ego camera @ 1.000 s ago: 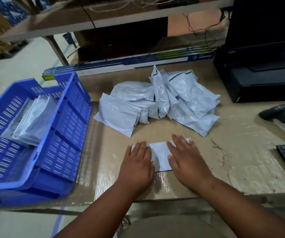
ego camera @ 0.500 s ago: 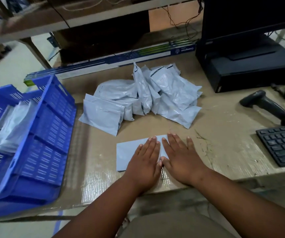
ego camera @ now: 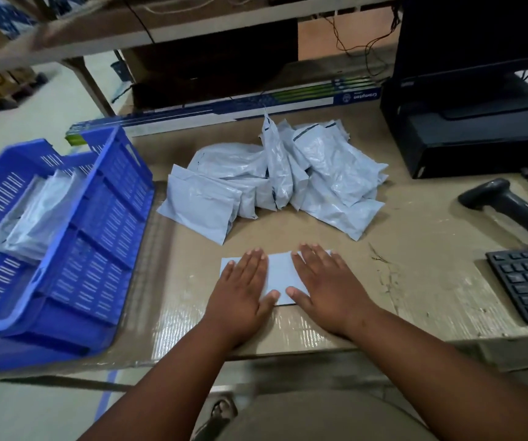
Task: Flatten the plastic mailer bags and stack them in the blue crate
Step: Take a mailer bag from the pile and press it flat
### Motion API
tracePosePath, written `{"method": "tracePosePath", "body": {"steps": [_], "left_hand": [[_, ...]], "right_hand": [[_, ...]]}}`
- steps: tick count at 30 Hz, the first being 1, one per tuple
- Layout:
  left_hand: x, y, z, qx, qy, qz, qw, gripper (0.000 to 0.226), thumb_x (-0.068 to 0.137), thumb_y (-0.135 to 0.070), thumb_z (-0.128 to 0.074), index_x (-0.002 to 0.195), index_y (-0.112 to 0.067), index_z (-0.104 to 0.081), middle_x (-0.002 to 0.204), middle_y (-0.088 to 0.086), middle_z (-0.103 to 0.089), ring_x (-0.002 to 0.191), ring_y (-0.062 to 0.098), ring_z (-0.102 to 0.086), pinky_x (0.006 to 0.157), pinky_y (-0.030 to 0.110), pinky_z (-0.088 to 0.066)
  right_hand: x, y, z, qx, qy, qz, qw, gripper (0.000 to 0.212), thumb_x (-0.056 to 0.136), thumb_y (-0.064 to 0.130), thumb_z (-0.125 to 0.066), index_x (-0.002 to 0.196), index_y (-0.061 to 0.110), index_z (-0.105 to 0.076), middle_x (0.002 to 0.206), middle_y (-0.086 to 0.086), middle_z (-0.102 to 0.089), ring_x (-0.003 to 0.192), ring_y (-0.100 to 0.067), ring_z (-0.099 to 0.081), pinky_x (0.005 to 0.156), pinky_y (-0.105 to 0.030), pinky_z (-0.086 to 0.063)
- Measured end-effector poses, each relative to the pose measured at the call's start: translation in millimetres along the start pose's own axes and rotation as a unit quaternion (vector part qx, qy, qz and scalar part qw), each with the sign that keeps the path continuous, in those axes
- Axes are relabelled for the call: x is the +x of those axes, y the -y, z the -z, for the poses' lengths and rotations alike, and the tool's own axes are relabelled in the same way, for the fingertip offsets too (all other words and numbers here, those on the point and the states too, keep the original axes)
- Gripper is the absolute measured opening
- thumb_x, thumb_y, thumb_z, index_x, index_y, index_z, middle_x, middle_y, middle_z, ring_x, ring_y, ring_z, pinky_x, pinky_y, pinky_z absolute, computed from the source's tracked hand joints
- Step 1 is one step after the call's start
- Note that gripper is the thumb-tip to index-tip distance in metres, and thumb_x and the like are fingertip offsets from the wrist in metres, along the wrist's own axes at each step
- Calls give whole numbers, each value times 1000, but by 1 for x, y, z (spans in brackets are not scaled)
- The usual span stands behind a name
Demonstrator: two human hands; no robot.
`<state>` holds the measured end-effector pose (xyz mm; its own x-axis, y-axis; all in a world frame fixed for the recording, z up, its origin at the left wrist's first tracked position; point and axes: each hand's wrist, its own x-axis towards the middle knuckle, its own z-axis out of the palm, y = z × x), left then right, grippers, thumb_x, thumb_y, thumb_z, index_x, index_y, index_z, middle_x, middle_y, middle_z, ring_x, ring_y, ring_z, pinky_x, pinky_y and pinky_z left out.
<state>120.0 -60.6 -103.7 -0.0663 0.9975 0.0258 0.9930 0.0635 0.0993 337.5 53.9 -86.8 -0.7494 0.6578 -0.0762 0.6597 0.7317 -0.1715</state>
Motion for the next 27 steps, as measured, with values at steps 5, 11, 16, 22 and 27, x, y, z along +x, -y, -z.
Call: {"method": "tracePosePath", "body": {"steps": [5, 11, 16, 22, 27], "left_hand": [[-22, 36, 7, 2, 26, 84, 996, 86, 101, -73, -16, 169, -22, -6, 176, -5, 4, 161, 12, 8, 131, 46, -7], [-11, 15, 29, -19, 32, 75, 996, 82, 98, -60, -11, 169, -19, -9, 176, -1, 5, 162, 19, 7, 131, 51, -7], [23, -37, 15, -61, 37, -39, 997, 74, 98, -43, -22, 168, -19, -14, 177, 0, -3, 162, 13, 6, 129, 52, -9], [-2, 8, 2, -9, 3, 9, 1000, 80, 105, -69, -19, 169, -21, -11, 176, -3, -1, 162, 13, 2, 130, 50, -9], [-8, 19, 18, -3, 48, 111, 993, 90, 98, -78, -14, 169, -24, -2, 175, -5, 13, 161, 14, 15, 129, 57, 0]], "right_hand": [[-14, -30, 0, 16, 16, -53, 998, 83, 100, 70, -2, 168, 22, 5, 176, 3, 14, 161, -15, 15, 130, -44, 8], [-17, -24, 17, 20, -33, -59, 998, 81, 100, 58, -7, 168, 14, -8, 177, -5, 4, 162, -21, 11, 130, -46, 7], [-6, 15, 10, 20, -10, 41, 999, 82, 96, 50, -11, 168, 11, -12, 176, -10, -7, 163, -23, 1, 131, -49, 1], [-15, -17, -6, 16, -15, 4, 1000, 88, 101, 74, -18, 168, 18, -10, 177, -6, -3, 163, -22, 1, 131, -51, -5], [-22, -33, -7, 50, -37, -9, 998, 88, 100, 76, -17, 169, 23, -5, 177, 2, 6, 162, -15, 8, 132, -46, -1]]}}
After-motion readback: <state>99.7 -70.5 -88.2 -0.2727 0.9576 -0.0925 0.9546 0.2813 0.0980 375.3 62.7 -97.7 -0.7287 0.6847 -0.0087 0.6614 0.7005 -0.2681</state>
